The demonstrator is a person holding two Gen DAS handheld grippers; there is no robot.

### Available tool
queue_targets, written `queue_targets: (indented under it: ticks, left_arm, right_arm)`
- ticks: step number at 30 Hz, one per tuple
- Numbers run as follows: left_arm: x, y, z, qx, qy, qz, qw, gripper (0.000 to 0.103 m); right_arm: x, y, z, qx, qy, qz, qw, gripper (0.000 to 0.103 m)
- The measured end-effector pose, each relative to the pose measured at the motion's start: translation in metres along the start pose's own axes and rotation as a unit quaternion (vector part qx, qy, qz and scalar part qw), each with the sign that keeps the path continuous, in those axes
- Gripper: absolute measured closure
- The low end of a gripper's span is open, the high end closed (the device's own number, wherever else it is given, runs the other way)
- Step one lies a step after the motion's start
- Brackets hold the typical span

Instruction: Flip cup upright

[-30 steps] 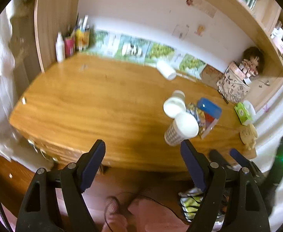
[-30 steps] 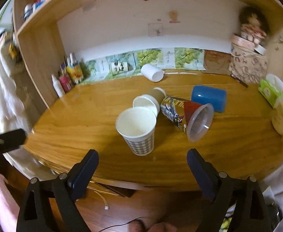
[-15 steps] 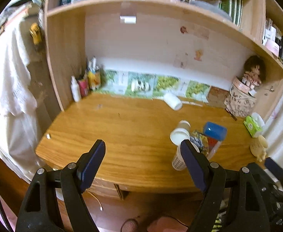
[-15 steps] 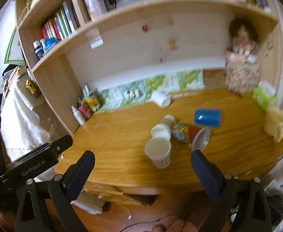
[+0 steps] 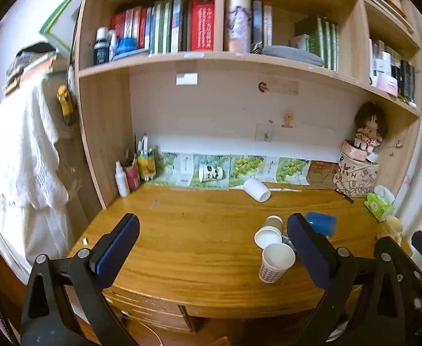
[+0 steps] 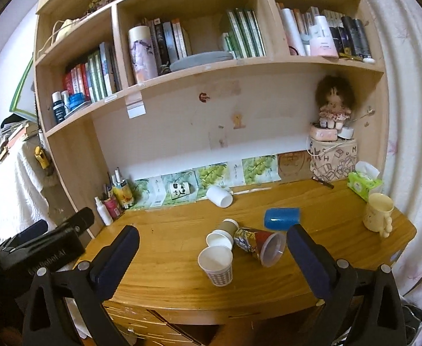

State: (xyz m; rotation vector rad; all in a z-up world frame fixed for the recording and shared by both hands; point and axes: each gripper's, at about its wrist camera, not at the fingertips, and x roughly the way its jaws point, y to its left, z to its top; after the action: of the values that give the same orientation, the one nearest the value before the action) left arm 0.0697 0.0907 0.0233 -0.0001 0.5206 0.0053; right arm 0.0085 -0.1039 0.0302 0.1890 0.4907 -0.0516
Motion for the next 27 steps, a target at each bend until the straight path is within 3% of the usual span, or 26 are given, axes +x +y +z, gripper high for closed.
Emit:
queue_targets:
  ticks: [15,27]
  left_arm:
    - [-0.019,0.004,0.000,0.019,-0.045,0.012,0.9987,0.001]
    - [-0.021,0.005,-0.001,0.020,-0.047,0.010,0.9986,0.001]
  right_arm:
    - [-0.012,0.013,-0.005,-0.004,-0.021,0.015,1.000,0.001]
    - [-0.013,0.014,-0.006,0.000,-0.021,0.011,1.000,0.001]
